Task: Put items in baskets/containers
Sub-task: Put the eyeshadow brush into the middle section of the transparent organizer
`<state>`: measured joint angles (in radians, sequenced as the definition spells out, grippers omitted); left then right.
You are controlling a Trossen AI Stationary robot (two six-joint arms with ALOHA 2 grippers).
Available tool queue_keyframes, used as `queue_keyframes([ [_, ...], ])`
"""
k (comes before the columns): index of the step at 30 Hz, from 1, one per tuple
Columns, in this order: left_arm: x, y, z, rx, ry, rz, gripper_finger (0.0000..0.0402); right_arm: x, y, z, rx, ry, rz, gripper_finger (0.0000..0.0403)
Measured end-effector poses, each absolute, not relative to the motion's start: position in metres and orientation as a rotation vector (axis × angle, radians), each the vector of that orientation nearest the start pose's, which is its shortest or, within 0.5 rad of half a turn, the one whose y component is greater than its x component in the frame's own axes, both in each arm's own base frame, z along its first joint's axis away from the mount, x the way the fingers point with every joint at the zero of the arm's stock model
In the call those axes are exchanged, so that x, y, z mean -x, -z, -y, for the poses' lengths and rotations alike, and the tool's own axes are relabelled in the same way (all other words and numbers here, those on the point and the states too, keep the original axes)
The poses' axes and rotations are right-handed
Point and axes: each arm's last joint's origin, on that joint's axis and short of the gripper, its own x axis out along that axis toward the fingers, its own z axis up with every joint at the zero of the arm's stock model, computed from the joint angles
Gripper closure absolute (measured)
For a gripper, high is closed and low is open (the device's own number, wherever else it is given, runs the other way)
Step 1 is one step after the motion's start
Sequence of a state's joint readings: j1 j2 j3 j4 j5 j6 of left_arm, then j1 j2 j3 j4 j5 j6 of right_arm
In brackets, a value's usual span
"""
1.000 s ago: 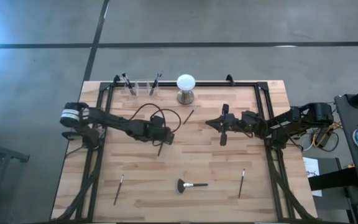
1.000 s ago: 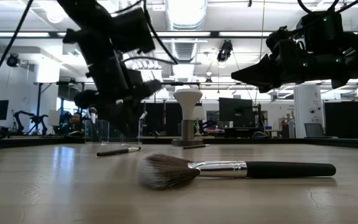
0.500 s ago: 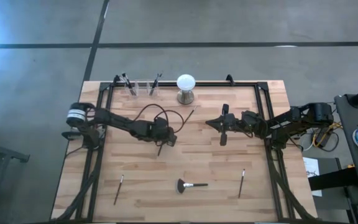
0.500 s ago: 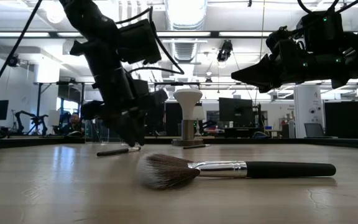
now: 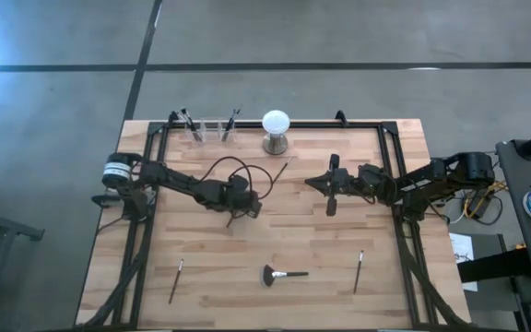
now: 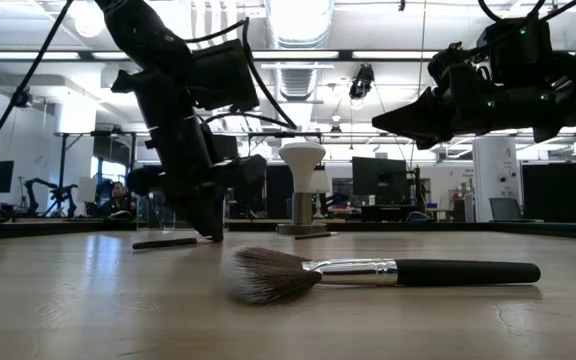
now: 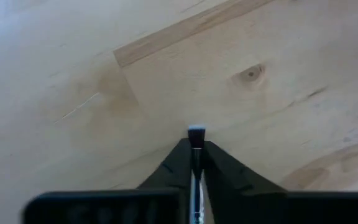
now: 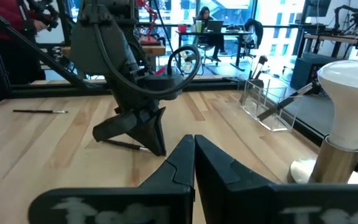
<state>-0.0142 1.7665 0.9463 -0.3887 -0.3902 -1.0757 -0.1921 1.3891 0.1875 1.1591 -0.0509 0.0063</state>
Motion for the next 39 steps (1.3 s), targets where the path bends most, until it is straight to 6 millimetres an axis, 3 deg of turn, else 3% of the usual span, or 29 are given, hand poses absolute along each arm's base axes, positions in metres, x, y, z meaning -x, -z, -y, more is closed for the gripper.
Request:
queue_keyframes([
  [8,-0.311,-0.144,-0.008,0.651,-0.941,-0.843,0.0394,-0.21,-0.152,0.039,-0.009,0.141,-0.042,0.0394],
  [18,-0.291,-0.207,-0.007,0.563,-1.03,-0.527,0.0398,-0.21,-0.152,0.039,-0.009,0.141,-0.044,0.0394],
  [24,-0.286,-0.218,-0.008,0.482,-1.059,-0.43,0.0398,-0.21,-0.152,0.039,-0.006,0.141,-0.044,0.0394],
  [28,-0.286,-0.221,-0.025,0.422,-1.048,-0.413,0.0399,-0.21,-0.152,0.039,-0.006,0.141,-0.044,0.0394],
  [33,-0.28,-0.222,-0.06,0.364,-1.0,-0.376,0.0399,-0.21,-0.152,0.039,-0.009,0.141,-0.044,0.0394],
  [39,-0.26,-0.233,-0.107,0.279,-0.957,-0.143,0.0399,-0.21,-0.152,0.039,-0.009,0.141,-0.044,0.0394],
])
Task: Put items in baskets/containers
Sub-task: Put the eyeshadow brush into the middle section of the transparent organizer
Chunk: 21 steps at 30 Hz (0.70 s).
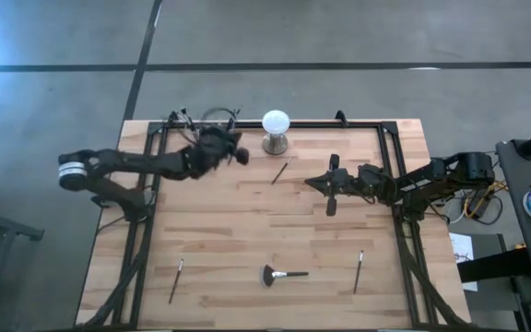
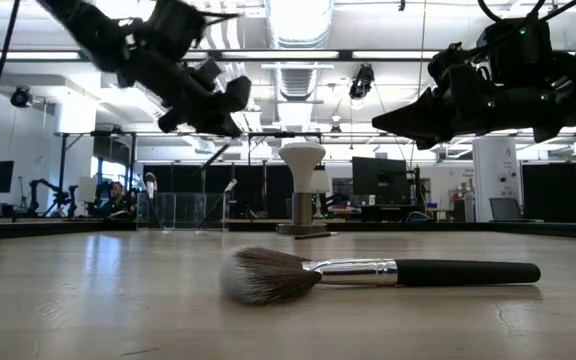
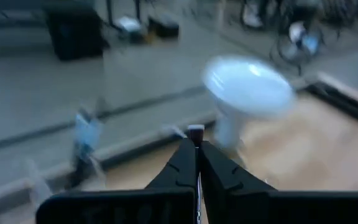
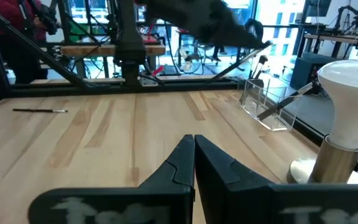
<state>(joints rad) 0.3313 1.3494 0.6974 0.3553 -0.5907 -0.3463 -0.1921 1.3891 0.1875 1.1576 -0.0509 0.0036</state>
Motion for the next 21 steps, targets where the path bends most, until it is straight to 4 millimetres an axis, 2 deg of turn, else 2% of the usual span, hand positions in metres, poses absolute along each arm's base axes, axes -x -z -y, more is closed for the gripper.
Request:
queue_keyframes([
  [4,-0.238,-0.237,-0.133,0.184,-1.049,-0.021,0.0399,-0.21,-0.152,0.039,-0.009,0.141,-0.044,0.0394],
  [9,-0.215,-0.239,-0.156,0.041,-1.107,0.116,0.0399,-0.21,-0.152,0.039,-0.006,0.142,-0.044,0.0394],
  [15,-0.188,-0.222,-0.186,-0.002,-1.209,0.118,0.0399,-0.21,-0.152,0.039,-0.006,0.142,-0.043,0.0394],
  [21,-0.179,-0.211,-0.213,-0.002,-1.223,0.12,0.0399,-0.21,-0.152,0.039,-0.006,0.142,-0.043,0.0394],
])
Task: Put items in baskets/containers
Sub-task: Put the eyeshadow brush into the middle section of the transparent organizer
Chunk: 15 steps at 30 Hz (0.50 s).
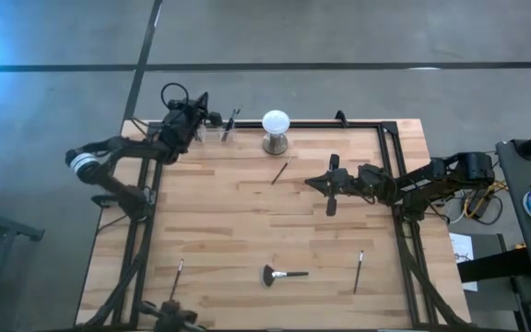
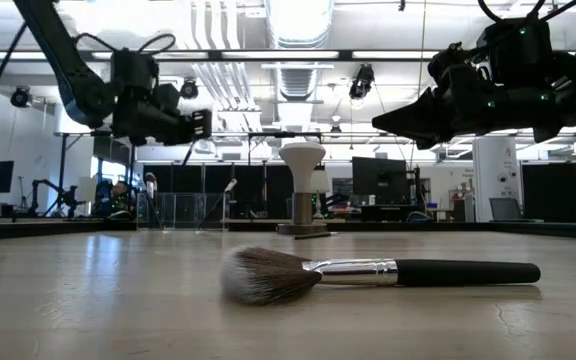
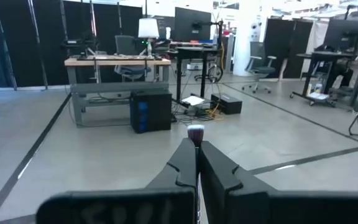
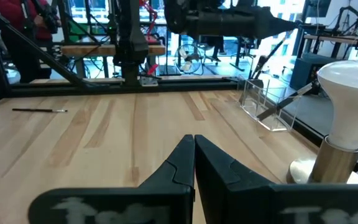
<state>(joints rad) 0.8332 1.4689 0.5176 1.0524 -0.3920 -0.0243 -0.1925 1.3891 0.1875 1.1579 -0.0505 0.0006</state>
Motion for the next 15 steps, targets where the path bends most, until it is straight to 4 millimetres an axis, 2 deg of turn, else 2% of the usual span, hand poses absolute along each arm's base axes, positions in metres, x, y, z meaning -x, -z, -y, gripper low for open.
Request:
queue_keyframes([
  [3,-0.182,-0.204,-0.223,-0.002,-1.226,0.113,0.0399,-0.21,-0.152,0.039,-0.006,0.142,-0.044,0.0394],
  [7,-0.187,-0.186,-0.233,0.006,-1.234,0.046,0.0399,-0.21,-0.152,0.039,-0.005,0.142,-0.043,0.0394],
  [11,-0.192,-0.167,-0.239,0.027,-1.225,0.007,0.0399,-0.21,-0.152,0.039,-0.006,0.142,-0.044,0.0394],
  [15,-0.195,-0.159,-0.241,0.055,-1.211,0.034,0.0399,-0.21,-0.152,0.039,-0.005,0.142,-0.044,0.0394],
])
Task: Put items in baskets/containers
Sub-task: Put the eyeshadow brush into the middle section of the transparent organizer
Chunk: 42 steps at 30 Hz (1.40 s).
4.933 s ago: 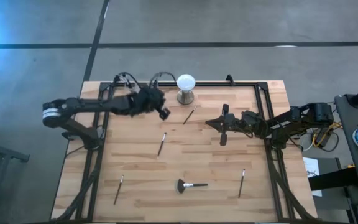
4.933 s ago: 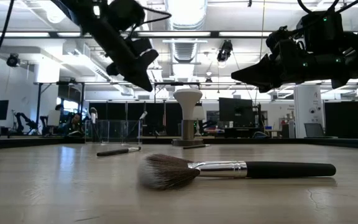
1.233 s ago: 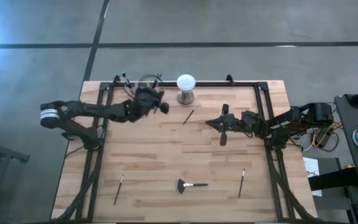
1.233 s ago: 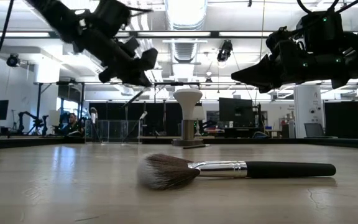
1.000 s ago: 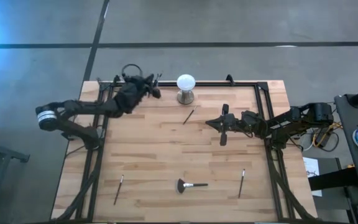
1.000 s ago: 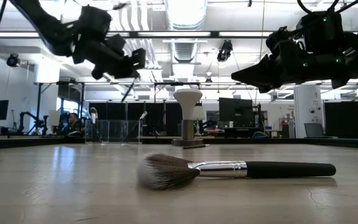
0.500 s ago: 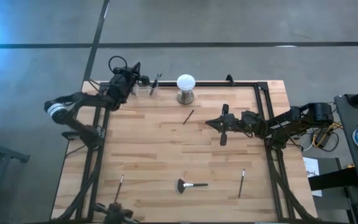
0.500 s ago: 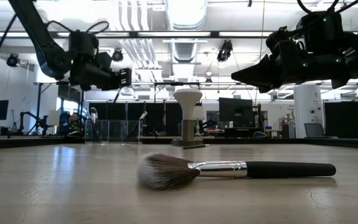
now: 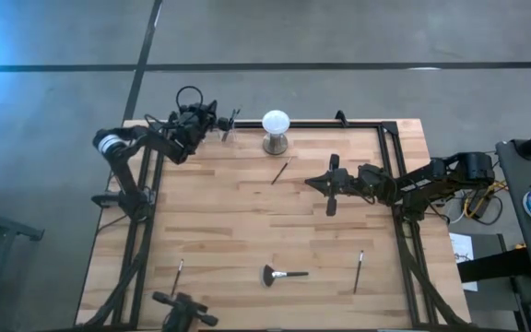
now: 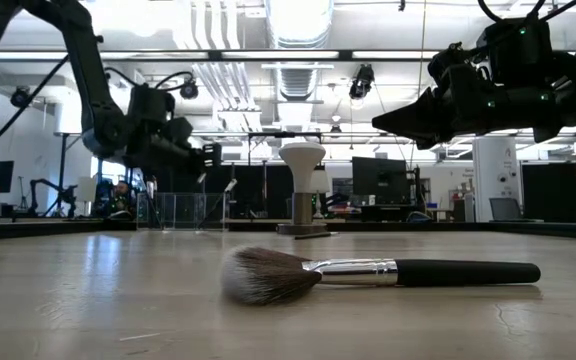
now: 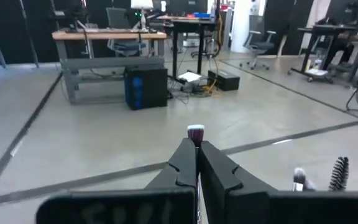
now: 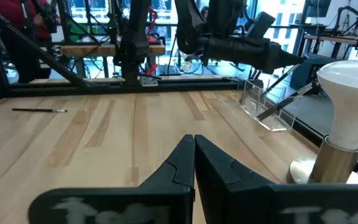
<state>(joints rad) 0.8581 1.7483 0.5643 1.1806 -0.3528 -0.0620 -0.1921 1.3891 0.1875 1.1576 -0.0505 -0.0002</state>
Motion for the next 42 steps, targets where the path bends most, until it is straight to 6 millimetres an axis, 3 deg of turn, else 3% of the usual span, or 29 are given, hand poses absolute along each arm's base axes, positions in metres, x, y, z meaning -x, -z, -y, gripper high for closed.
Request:
queue_keyframes([
  [5,-0.196,-0.156,-0.24,0.103,-1.171,0.035,0.0397,-0.21,-0.152,0.039,-0.005,0.141,-0.044,0.0394],
  [13,-0.194,-0.15,-0.24,0.172,-1.18,-0.025,0.0361,-0.21,-0.152,0.039,-0.005,0.141,-0.044,0.0394],
  [19,-0.192,-0.159,-0.238,0.169,-1.18,-0.037,0.0355,-0.21,-0.152,0.039,-0.005,0.141,-0.044,0.0394],
  [26,-0.187,-0.183,-0.228,0.152,-1.167,-0.051,0.0354,-0.21,-0.152,0.039,-0.005,0.142,-0.044,0.0394],
  [34,-0.193,-0.203,-0.193,0.134,-1.052,-0.163,0.0363,-0.21,-0.152,0.039,-0.005,0.141,-0.046,0.0394],
  [42,-0.22,-0.185,-0.128,0.153,-0.795,-0.186,0.0399,-0.21,-0.15,0.04,-0.051,0.148,-0.065,0.0394],
])
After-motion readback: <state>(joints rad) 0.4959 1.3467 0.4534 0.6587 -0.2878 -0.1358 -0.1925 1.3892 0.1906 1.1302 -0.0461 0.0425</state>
